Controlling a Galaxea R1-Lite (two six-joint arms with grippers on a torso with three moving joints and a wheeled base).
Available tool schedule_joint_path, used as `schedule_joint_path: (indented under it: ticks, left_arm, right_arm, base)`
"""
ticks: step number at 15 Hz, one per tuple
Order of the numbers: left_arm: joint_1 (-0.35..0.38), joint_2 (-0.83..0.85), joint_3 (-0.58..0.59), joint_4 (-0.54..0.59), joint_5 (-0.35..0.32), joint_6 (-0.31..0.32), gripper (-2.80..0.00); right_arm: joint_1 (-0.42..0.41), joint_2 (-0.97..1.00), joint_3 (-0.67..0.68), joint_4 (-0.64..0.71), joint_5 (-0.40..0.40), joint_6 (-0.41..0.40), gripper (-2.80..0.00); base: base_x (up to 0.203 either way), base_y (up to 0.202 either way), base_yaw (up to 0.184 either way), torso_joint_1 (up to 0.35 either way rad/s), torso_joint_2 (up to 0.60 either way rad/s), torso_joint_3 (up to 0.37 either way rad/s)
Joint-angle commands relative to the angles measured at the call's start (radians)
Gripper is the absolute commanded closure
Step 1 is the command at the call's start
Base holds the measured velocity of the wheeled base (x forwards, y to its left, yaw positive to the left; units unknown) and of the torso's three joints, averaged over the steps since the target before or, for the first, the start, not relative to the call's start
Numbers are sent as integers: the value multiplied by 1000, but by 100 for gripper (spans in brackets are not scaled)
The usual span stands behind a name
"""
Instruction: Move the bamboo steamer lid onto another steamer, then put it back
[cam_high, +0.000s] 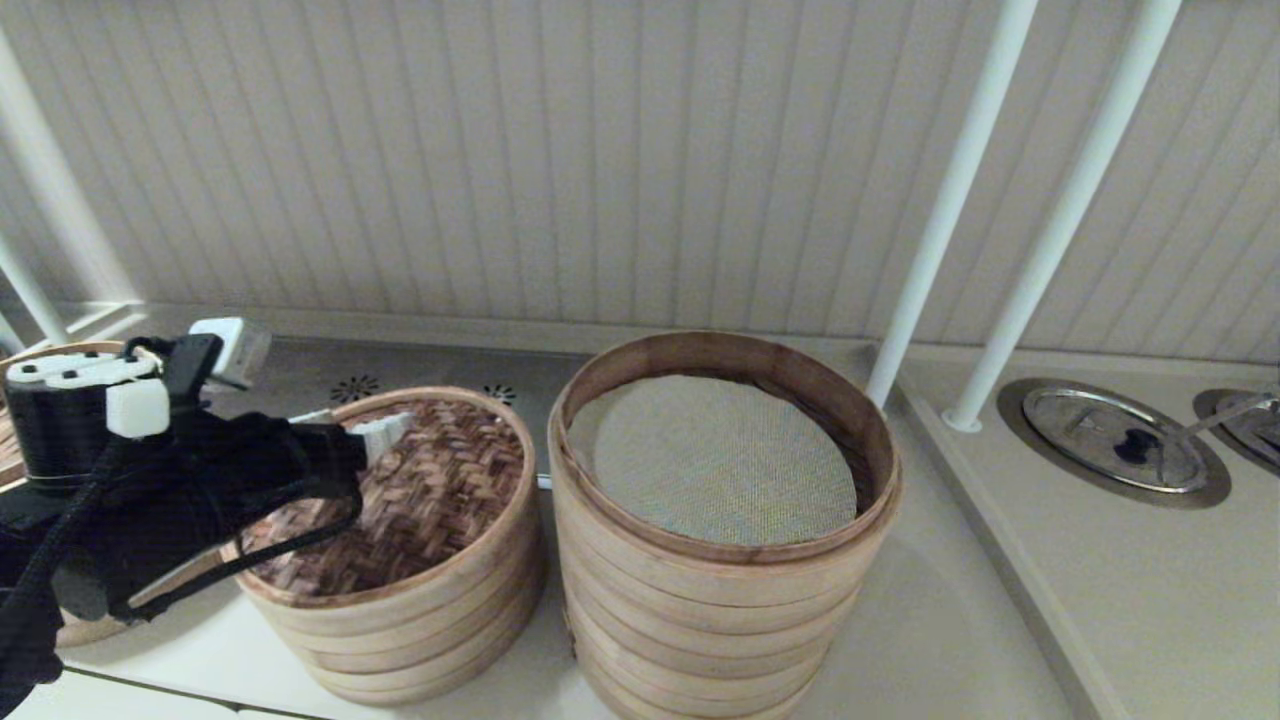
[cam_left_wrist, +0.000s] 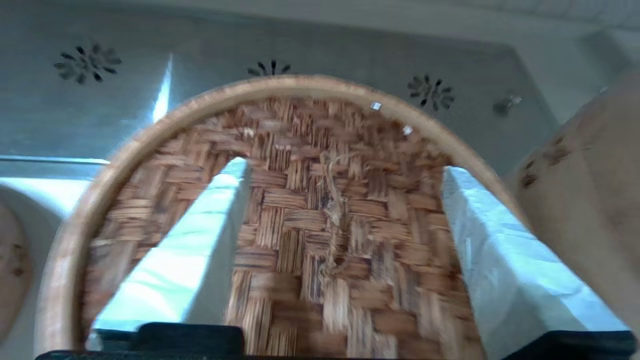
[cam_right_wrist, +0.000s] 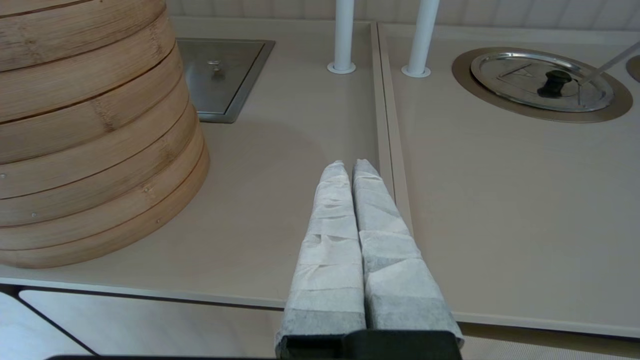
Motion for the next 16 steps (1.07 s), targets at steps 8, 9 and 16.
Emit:
schedule_joint_path:
  ticks: [8,9,16]
  left_arm:
    - [2,-430,-94,447,7,0,0]
    - [11,-487,-95,493,9,1,0]
    - [77,-750,-95,711,17,9,0]
  right_arm:
    - [0,1,2,0,0,0,0]
    - [0,1,2,0,0,0,0]
    - [0,1,2,0,0,0,0]
  base:
    - [0,0,0,0,0,0]
    - [0,0,0,0,0,0]
    - [0,0,0,0,0,0]
